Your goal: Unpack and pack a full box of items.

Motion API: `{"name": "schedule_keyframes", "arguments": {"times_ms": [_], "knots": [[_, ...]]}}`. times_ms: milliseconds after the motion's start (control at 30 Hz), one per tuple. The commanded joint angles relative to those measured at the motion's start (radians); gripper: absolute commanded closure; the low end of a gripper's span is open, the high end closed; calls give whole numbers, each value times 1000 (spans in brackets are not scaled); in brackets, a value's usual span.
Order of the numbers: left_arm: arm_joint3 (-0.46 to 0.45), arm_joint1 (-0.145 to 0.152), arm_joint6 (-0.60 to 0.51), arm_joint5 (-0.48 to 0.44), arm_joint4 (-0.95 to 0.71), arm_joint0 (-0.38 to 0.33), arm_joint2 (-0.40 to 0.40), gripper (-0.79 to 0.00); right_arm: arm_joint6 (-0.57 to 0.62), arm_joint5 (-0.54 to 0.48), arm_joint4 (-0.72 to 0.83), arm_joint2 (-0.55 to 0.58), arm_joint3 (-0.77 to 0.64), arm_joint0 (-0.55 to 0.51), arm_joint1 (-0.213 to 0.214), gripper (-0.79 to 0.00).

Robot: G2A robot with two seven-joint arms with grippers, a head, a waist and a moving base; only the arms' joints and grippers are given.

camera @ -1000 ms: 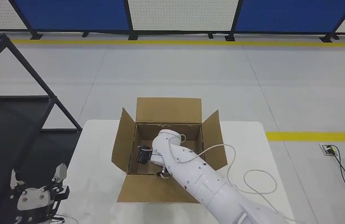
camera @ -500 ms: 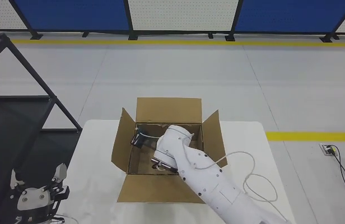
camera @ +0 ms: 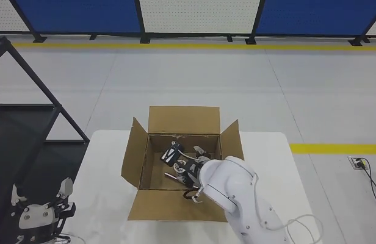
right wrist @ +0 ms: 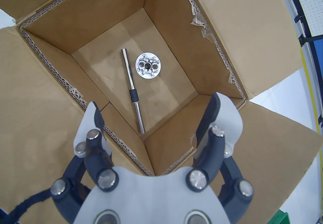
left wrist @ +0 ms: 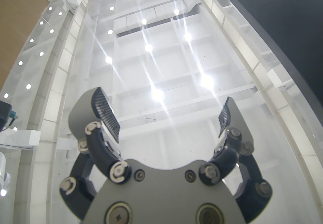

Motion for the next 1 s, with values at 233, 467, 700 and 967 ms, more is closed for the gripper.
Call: {"name": "schedule_keyframes", "arguments": {"times_ms": [233, 467, 700, 967], "knots": [[0, 0, 0, 0, 0, 0, 0, -785, -71, -50, 61, 27, -25, -31, 7, -785], [0, 0, 0, 0, 0, 0, 0, -785, -129, -81, 142, 226, -328, -228, 46, -785], [0, 0, 0, 0, 0, 0, 0, -785, -268, -99, 311, 509, -691, -562, 80, -785], [0, 0, 0, 0, 0, 0, 0, -785, -494, -164, 577, 862, -711, -877, 101, -785]]}}
